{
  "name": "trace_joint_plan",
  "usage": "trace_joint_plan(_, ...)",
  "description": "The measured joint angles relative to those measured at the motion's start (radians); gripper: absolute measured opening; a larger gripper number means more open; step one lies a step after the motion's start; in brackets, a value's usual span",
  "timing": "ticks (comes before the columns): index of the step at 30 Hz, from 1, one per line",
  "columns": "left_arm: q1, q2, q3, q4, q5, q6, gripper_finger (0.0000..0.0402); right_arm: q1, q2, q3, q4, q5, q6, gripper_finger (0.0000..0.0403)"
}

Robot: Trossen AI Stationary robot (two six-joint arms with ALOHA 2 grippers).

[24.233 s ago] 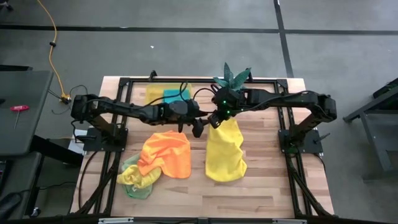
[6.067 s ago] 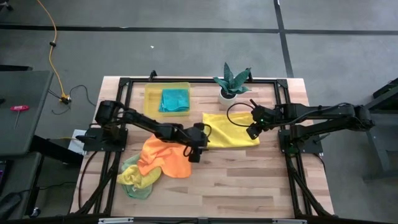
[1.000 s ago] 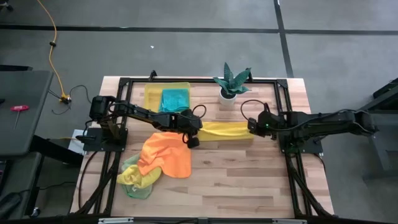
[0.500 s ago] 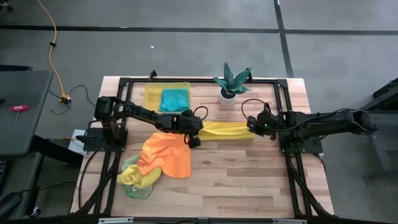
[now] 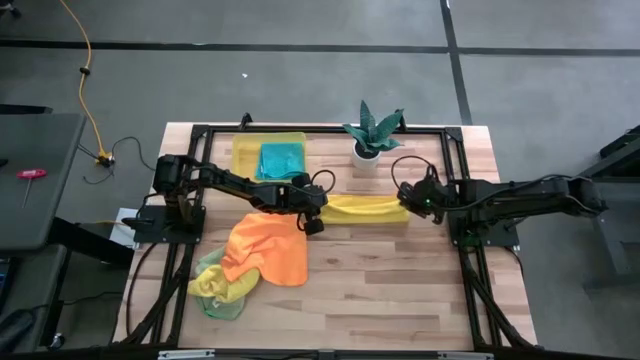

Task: Fold microfiber towels
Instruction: Fold the right yellow microfiber cloth

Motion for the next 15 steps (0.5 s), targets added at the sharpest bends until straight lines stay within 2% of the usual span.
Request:
trace_joint_plan(6, 0.001, 0.0, 0.0, 0.006, 0.0, 0.0, 0.0069, 0.0, -0.047, 0.0, 0.056, 0.072, 0.023, 0.016)
trace_joint_plan(15, 0.002, 0.0, 0.0, 0.007, -0.074, 0.042, 0.0084, 0.0, -0.15, 0.0, 0.055, 0.127, 0.017, 0.0163)
